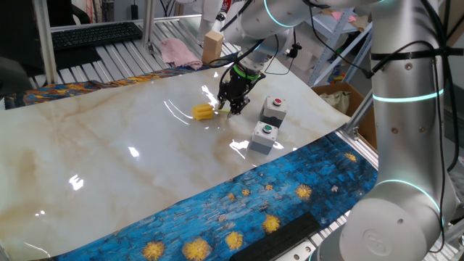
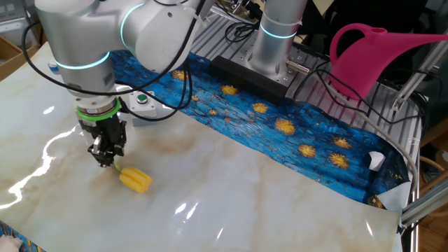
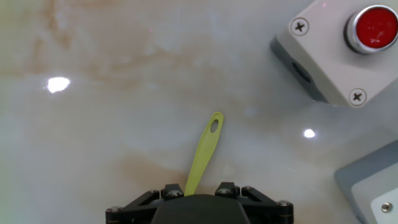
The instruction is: Scrub the table with a brush
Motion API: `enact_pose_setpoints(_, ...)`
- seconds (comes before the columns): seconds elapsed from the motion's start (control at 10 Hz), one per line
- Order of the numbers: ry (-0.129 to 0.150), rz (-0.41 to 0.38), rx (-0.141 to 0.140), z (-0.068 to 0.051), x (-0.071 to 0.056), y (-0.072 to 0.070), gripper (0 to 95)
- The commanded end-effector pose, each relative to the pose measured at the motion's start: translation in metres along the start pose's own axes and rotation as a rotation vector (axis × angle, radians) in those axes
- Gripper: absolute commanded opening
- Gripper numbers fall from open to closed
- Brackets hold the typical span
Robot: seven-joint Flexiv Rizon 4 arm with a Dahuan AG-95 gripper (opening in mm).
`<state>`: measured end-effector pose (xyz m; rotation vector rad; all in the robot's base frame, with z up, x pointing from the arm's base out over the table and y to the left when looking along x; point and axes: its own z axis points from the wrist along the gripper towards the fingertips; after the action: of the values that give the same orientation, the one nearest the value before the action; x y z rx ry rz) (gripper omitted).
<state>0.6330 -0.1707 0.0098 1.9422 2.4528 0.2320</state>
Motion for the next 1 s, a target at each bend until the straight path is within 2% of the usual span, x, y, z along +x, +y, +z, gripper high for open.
enact_pose_setpoints(0.1,-0.003,-0.002,-0.002,0.0028,0.0,-0.0014,38.0)
enact_pose_setpoints(0.2,-0.01,-0.004,-0.001,0.0034,0.0,-0.0016,19.0)
enact_pose_setpoints(0.4,-0.027,-0.03,0.005,0.004,0.0,-0.0018,19.0)
enact_pose_setpoints(0.5,-0.042,-0.04,0.01,0.0041,0.0,-0.0018,0.0)
enact_pose_setpoints(1.0,-0.041,-0.056,0.017,0.003,0.0002,-0.0013,0.0)
